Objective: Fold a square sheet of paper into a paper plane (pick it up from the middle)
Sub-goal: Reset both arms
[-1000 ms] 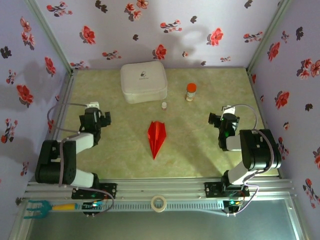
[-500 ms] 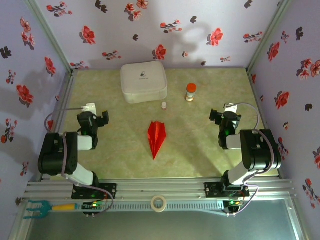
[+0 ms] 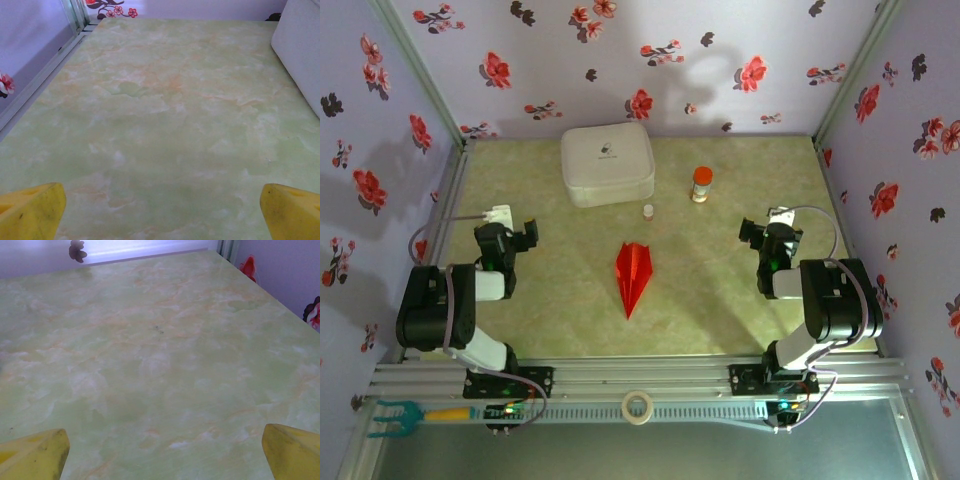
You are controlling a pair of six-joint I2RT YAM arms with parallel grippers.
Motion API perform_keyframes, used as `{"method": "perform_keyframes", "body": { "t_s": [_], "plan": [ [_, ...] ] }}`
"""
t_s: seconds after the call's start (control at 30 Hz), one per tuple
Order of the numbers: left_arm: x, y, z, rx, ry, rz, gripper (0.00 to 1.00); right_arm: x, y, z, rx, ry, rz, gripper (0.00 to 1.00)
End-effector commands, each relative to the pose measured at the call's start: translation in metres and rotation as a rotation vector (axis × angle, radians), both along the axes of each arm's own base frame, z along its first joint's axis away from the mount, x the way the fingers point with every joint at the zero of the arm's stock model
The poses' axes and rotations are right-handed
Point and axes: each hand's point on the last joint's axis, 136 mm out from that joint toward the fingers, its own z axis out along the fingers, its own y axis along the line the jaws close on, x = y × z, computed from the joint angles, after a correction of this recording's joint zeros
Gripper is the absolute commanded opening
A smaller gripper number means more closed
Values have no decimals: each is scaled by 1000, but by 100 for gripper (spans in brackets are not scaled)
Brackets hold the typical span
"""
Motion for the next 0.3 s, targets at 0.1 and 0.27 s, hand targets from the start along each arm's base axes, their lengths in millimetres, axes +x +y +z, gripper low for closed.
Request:
{"method": "perform_keyframes", "body": {
  "t_s": [0.1, 0.27],
  "plan": [
    [4, 0, 8, 14, -34, -13, 100, 5, -5, 10, 6, -30, -28, 99],
    [4, 0, 9, 14, -35, -12, 100, 6, -2, 10, 7, -30, -14, 99]
  ]
}}
